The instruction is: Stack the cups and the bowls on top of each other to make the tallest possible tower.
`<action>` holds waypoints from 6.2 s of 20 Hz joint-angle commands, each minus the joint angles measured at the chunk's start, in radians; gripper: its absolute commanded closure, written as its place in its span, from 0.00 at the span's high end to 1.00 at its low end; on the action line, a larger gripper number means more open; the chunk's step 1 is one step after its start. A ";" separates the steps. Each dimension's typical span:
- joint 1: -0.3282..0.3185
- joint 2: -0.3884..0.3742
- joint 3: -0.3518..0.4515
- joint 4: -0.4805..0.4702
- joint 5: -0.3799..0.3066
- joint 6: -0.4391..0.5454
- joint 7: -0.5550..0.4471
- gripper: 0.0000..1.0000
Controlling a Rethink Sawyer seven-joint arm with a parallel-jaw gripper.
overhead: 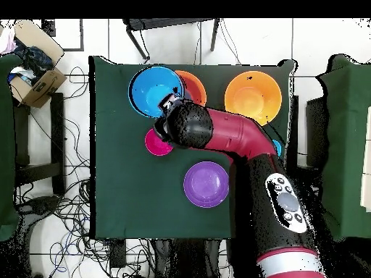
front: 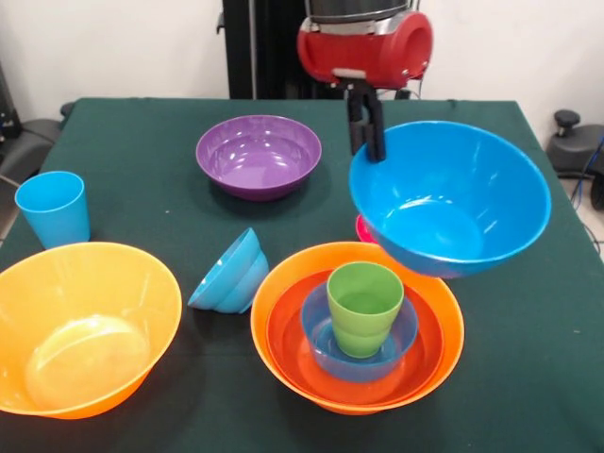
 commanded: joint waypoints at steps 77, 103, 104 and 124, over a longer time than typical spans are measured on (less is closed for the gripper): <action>-0.167 0.056 0.170 0.055 -0.188 -0.210 -0.121 0.00; -0.202 0.079 0.219 0.147 -0.229 -0.246 0.011 0.00; -0.203 0.078 0.219 0.148 -0.229 -0.246 0.010 0.00; -0.195 0.113 0.204 0.119 -0.248 -0.316 0.013 0.00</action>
